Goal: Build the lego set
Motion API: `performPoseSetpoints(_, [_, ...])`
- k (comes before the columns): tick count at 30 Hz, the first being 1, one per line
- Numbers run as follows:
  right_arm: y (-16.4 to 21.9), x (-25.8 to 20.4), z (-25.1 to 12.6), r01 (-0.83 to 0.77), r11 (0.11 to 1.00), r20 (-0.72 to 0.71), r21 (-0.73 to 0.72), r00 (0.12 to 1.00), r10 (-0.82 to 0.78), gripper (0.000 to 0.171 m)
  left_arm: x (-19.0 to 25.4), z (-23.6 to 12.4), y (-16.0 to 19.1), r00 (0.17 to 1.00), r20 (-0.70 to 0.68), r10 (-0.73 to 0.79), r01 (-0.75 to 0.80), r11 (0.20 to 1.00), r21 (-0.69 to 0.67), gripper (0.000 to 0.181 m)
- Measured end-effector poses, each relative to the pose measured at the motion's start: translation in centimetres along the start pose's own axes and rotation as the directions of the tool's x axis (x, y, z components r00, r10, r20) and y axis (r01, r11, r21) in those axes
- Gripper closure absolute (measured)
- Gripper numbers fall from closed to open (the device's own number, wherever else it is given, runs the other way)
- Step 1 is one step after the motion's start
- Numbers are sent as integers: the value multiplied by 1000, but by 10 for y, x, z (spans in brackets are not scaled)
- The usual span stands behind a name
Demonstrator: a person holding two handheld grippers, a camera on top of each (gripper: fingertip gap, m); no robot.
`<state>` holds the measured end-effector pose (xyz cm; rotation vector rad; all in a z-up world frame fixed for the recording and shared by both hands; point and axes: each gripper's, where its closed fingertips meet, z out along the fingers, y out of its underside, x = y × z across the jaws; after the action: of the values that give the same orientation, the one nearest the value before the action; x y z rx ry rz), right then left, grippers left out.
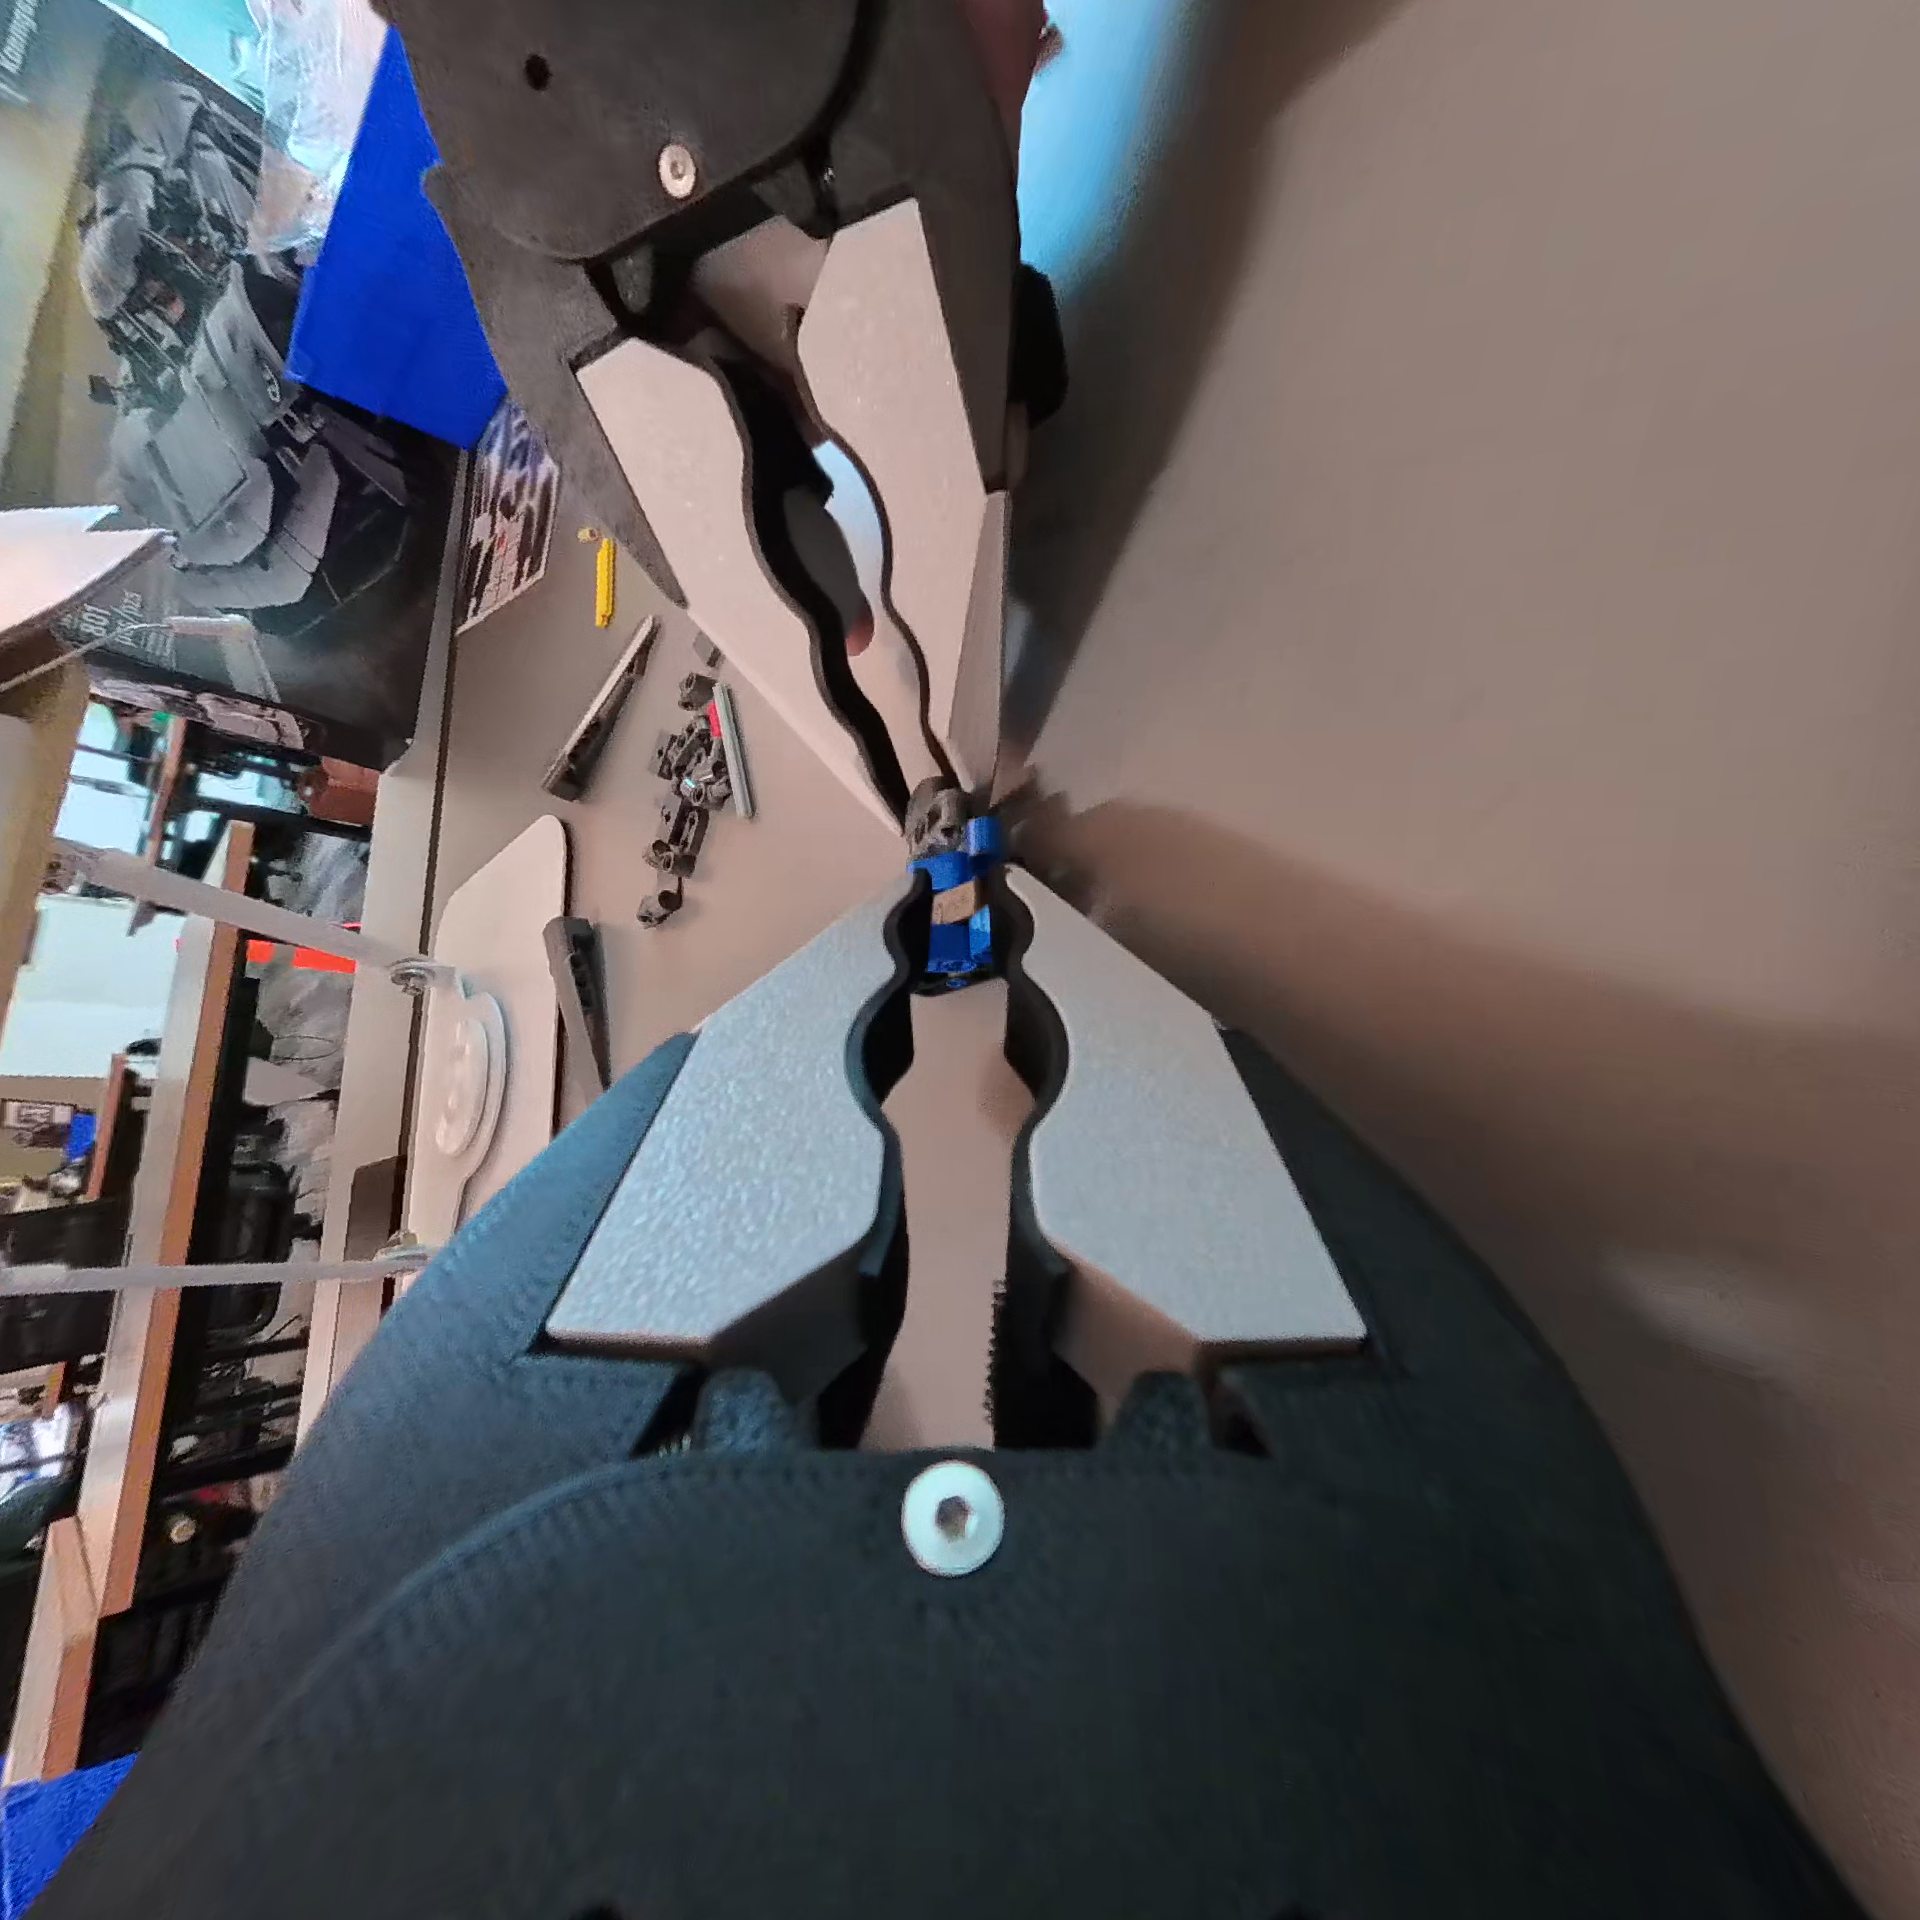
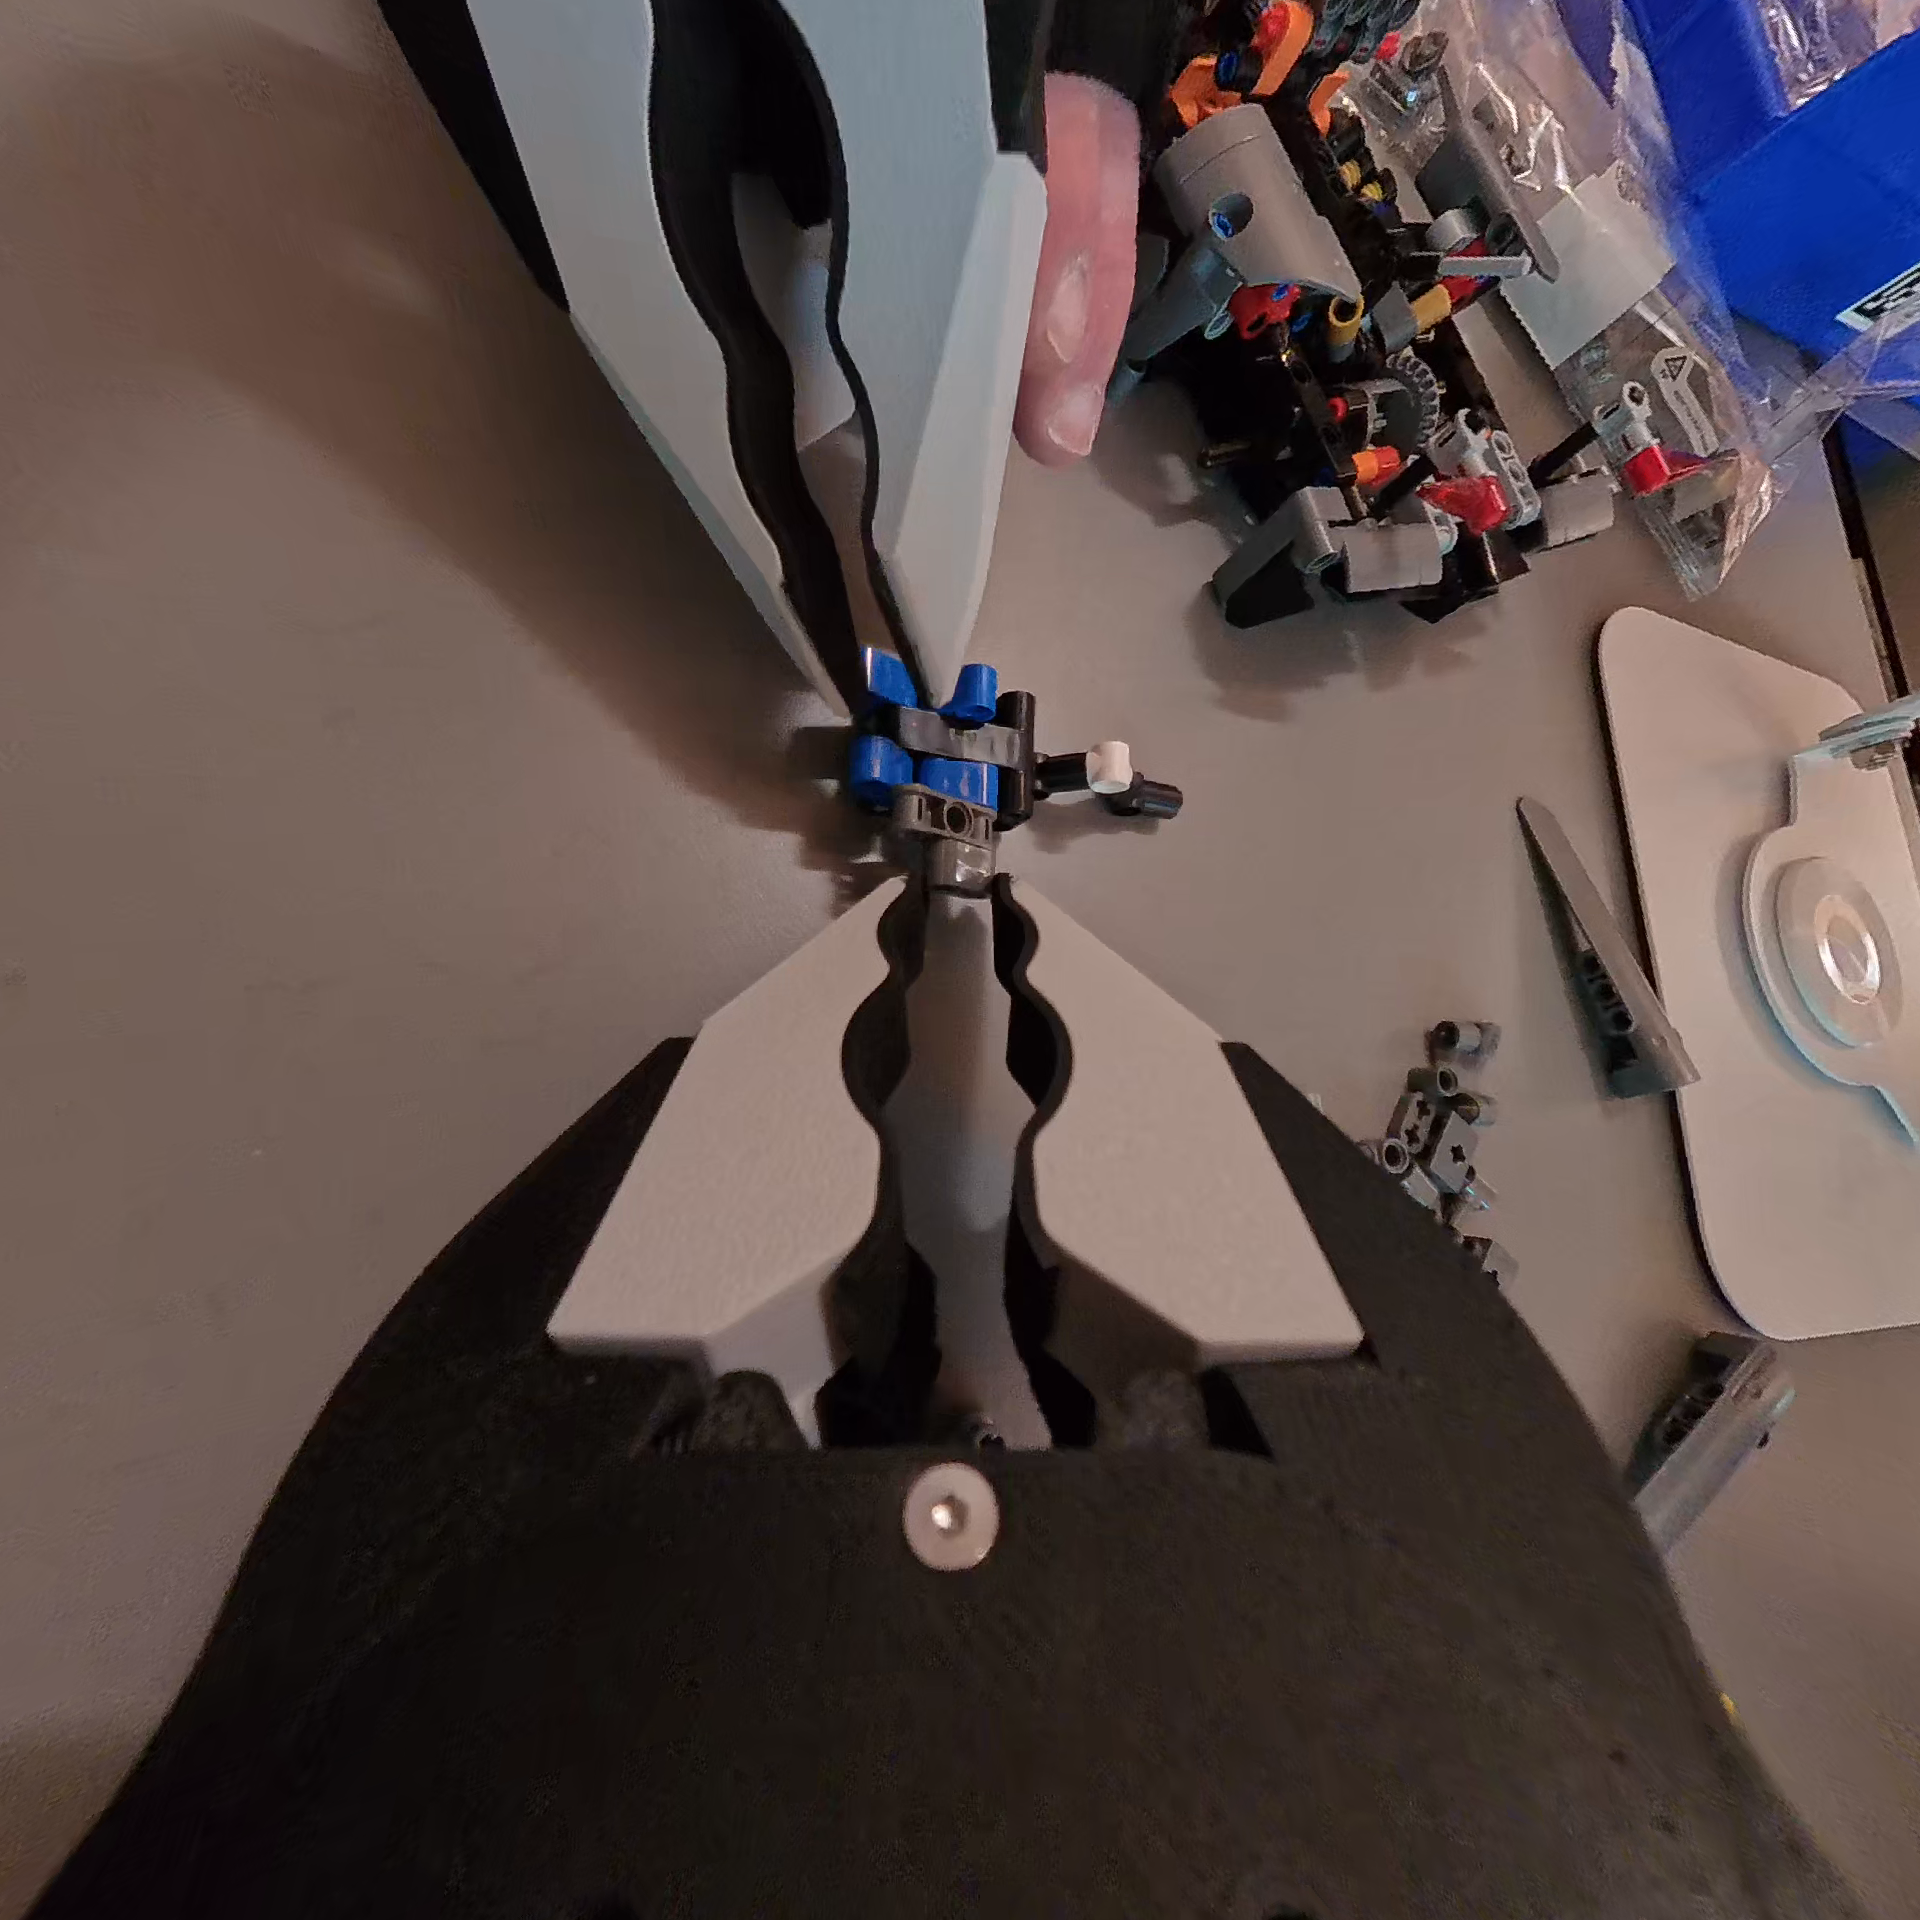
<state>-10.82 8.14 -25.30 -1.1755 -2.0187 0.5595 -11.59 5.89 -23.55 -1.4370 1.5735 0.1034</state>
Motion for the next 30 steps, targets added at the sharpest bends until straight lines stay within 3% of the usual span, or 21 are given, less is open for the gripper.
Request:
performPoseSetpoints(17, [0,0,0,-14,1000,7,-2,1000,14,161,11,7,-5,999,-13,39,-39,999,-4,175])
performPoseSetpoints(22, [-1,0,0,11,1000,-4,0,1000,-11,162,7,5,-5,1000,-16,-1,1,1000,17,171])
performPoseSetpoints(27, [-1,-1,0,3,1000,5,12,1000,-3,161,-21,-14,-5,986,1,-166,165,981,102,170])
performPoseSetpoints(30, [-2,-1,0,11,1000,3,14,1000,-11,161,-21,-10,8,982,-6,-189,189,981,49,169])
